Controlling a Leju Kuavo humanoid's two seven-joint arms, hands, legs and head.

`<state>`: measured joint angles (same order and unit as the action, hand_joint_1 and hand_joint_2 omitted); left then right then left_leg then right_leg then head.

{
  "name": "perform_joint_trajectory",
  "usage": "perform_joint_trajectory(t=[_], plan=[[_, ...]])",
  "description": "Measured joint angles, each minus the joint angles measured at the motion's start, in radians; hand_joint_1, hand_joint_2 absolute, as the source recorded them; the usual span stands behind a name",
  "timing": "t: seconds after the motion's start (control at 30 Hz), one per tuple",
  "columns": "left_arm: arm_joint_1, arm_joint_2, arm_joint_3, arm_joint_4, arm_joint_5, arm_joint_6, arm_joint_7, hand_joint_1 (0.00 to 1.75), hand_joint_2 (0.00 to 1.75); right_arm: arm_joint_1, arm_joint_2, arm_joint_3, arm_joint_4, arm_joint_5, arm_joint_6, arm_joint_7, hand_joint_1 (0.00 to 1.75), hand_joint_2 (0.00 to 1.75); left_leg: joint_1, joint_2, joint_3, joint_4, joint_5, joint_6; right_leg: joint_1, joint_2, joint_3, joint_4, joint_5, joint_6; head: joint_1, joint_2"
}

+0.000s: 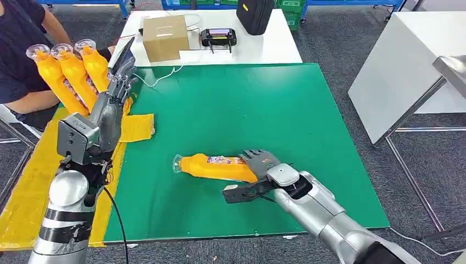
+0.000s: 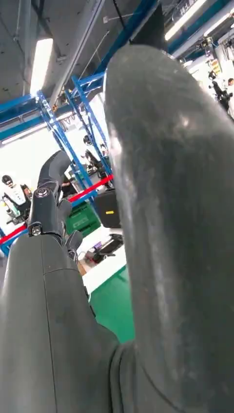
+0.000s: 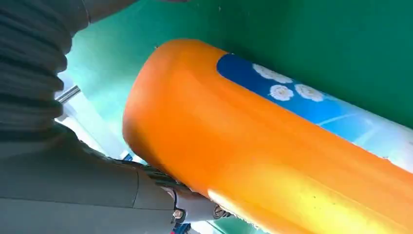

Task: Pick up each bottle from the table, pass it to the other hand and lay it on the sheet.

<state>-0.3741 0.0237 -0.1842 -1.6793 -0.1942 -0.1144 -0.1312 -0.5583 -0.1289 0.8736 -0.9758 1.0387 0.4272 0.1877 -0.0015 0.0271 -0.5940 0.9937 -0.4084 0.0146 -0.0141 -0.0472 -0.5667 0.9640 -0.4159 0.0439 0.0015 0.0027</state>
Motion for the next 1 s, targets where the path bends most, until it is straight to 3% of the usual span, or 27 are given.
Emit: perform_joint_trajectory(t=[0.07, 0.13, 0.17, 0.23, 0.57, 1.0], plan=[[-0.002, 0.0, -0.002, 0.003, 0.007, 0.0, -0.003, 0.0, 0.0, 0.0, -0.005, 0.005, -0.005, 0.003, 0.004, -0.002, 0.07, 1.75, 0.0, 0.0, 0.0, 0.0, 0.0, 0.0, 0.0, 0.0, 0.0, 0.0, 0.0, 0.0, 0.0, 0.0], [-0.006, -0.001, -0.006, 0.011, 0.009, 0.0, -0.012, 0.0, 0.0, -0.001, -0.012, 0.014, -0.006, 0.009, 0.006, -0.014, 1.24, 1.75, 0.0, 0.0, 0.001, 0.0, 0.0, 0.0, 0.0, 0.0, 0.001, 0.0, 0.0, 0.0, 0.0, 0.0], [-0.008, -0.001, -0.006, 0.015, 0.01, 0.0, -0.015, 0.0, 0.0, -0.001, -0.014, 0.016, -0.007, 0.01, 0.006, -0.018, 1.48, 1.75, 0.0, 0.0, 0.001, 0.0, 0.0, 0.0, 0.0, 0.0, 0.001, 0.0, 0.0, 0.0, 0.0, 0.0], [-0.013, -0.001, -0.009, 0.023, 0.017, 0.001, -0.018, 0.0, 0.0, -0.002, -0.024, 0.022, -0.013, 0.011, 0.013, -0.03, 1.69, 1.75, 0.0, 0.0, 0.001, 0.0, 0.0, 0.0, 0.0, 0.0, 0.002, 0.0, 0.0, 0.0, 0.0, 0.0], [-0.017, -0.001, -0.024, 0.05, 0.037, 0.01, -0.042, 0.0, 0.0, -0.011, -0.053, 0.05, -0.025, -0.009, 0.032, -0.066, 1.75, 1.75, 0.0, 0.0, 0.005, 0.0, -0.001, 0.001, 0.0, 0.0, 0.005, 0.0, -0.001, 0.0, 0.0, 0.0], [-0.033, -0.002, -0.037, 0.06, 0.05, 0.019, -0.028, 0.0, 0.0, -0.006, -0.061, 0.08, -0.031, 0.034, 0.027, -0.036, 1.75, 1.75, 0.0, 0.0, 0.011, 0.0, -0.002, 0.001, 0.0, 0.0, 0.01, -0.001, -0.003, -0.003, 0.0, 0.0]])
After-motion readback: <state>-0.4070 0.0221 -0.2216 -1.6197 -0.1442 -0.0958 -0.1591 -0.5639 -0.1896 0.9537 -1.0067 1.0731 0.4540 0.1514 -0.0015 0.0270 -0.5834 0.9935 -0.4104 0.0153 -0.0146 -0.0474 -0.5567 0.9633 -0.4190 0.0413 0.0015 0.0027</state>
